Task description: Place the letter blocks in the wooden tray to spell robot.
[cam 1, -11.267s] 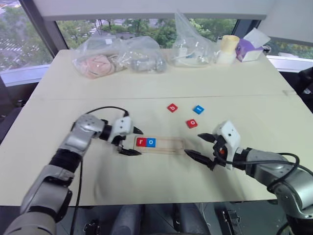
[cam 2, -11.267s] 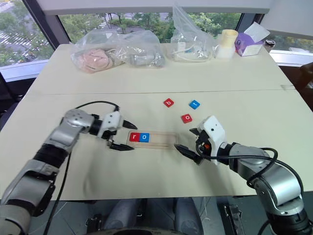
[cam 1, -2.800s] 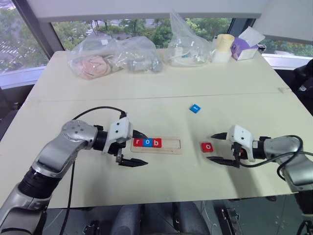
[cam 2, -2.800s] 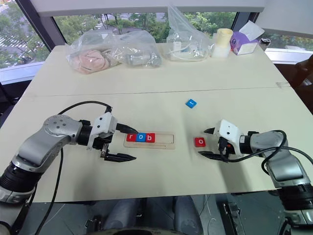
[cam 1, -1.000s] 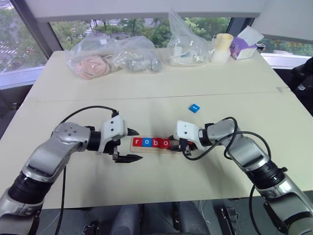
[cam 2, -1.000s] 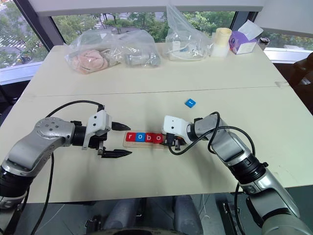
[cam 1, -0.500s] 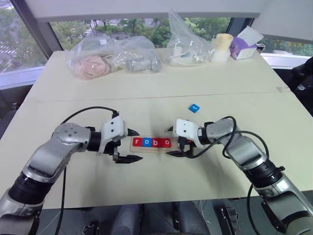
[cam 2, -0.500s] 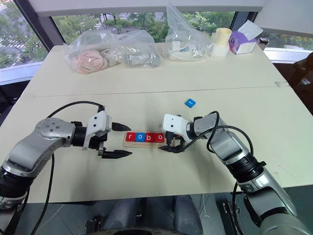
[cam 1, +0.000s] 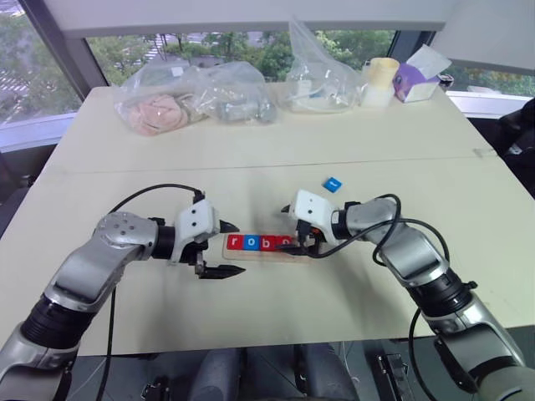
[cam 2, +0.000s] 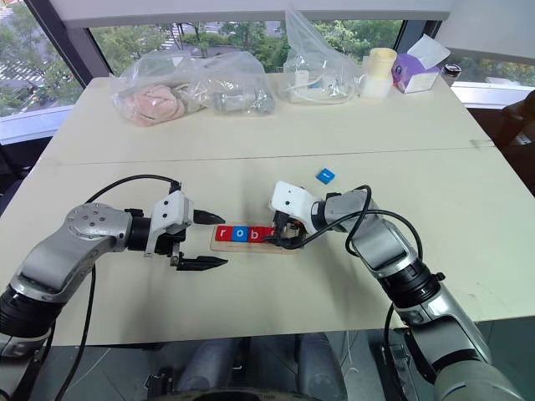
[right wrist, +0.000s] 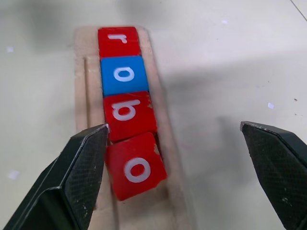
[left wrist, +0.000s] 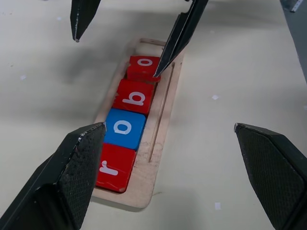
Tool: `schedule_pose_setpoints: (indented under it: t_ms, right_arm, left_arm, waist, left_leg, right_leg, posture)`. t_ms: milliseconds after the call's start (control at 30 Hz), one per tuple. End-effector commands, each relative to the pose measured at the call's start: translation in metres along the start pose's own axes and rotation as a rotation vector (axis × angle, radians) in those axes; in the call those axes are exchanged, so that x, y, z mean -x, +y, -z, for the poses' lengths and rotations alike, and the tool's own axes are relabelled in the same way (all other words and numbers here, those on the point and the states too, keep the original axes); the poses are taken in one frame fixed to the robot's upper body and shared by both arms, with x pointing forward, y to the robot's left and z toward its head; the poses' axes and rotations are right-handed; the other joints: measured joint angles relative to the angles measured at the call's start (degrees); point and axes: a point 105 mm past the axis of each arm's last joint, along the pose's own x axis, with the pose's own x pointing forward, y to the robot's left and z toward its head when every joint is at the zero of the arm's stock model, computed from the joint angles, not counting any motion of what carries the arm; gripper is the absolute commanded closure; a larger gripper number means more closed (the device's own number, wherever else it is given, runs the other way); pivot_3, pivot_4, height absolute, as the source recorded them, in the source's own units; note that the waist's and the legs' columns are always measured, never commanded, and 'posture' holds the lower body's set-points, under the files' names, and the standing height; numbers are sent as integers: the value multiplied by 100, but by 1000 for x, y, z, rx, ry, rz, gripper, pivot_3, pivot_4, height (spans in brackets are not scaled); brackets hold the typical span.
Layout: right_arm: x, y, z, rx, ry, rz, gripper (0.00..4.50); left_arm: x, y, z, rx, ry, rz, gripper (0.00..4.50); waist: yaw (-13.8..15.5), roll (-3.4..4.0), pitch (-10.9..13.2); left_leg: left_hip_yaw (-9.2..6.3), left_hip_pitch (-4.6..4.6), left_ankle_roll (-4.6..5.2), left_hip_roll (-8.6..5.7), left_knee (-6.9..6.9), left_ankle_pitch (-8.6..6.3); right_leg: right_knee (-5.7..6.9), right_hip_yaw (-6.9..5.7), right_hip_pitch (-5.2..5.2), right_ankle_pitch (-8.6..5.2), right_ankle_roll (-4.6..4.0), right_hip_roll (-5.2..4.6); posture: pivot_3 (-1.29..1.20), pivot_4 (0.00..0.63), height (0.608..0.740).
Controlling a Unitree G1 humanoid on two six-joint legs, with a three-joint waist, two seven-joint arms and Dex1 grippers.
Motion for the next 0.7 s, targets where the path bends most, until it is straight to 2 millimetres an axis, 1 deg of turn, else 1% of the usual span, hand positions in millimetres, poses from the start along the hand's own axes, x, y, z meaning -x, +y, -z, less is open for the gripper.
schedule_pose_setpoints:
  t_ms: [33,133,200,267,300,367,433,533,600,667,700]
  right_arm:
    - [-2,-10,-8,47,-14,48,14]
    - [-3,-13,-10,51,-20,56,14]
    - [-1,-13,-15,47,-44,54,14]
    - [3,-12,-29,13,-120,40,14]
    - [8,-14,-38,-33,-170,38,14]
    - [18,-22,-50,-103,-247,67,14]
    - [30,-37,-54,-184,-306,137,14]
    - [46,-60,-45,-298,-326,270,14]
    - [58,-78,-32,-385,-323,393,14]
    - [69,-91,-15,-419,-282,511,14]
    - [72,-97,-2,-425,-240,572,14]
  left_arm:
    - [0,-1,-5,-31,-14,-4,0]
    - [-1,-1,-5,-29,-15,-6,0]
    - [0,-1,-4,-27,-15,-8,0]
    - [1,-1,-3,-26,-14,-11,0]
    - [1,0,-3,-25,-13,-13,0]
    - [2,0,-4,-21,-21,-16,0]
    - [3,1,-13,3,-72,-17,0]
    - [6,3,-31,42,-166,-25,0]
    - [10,7,-42,71,-226,-39,0]
    - [14,13,-48,85,-259,-62,0]
    - [15,16,-49,95,-260,-74,0]
  waist:
    - [-1,0,0]
    - [-5,0,0]
    - [-5,0,0]
    - [-5,0,0]
    - [-7,0,0]
    - [-7,0,0]
    - [-4,0,0]
    - [30,-2,-1]
    - [28,-2,-1]
    - [8,-2,-1]
    - [4,-2,-2]
  left_leg:
    - [0,0,0,0,0,0]
    - [0,0,0,0,0,0]
    - [0,0,0,1,0,0]
    - [-1,0,0,0,0,0]
    - [-1,0,0,1,0,0]
    - [-3,0,0,1,0,0]
    - [-5,0,0,1,0,0]
    - [-10,0,-1,0,4,1]
    - [-13,0,-1,-1,5,1]
    - [-11,0,-1,-1,5,1]
    - [-10,1,-1,-1,5,1]
  right_leg:
    - [0,0,0,0,0,0]
    - [1,0,0,6,11,1]
    - [1,0,0,7,12,2]
    - [1,0,0,7,12,2]
    - [1,0,0,7,13,2]
    - [2,0,0,8,13,2]
    - [4,0,0,9,14,2]
    - [3,-2,4,10,12,1]
    - [3,-4,6,10,12,1]
    - [3,-3,6,10,12,1]
    - [4,-3,4,10,12,1]
  posture:
    - [0,150,740]
    - [0,150,740]
    - [0,150,740]
    - [0,150,740]
    - [0,150,740]
    - [0,150,740]
    - [0,150,740]
    - [0,150,740]
    - [0,150,740]
    - [0,150,740]
    - [0,150,740]
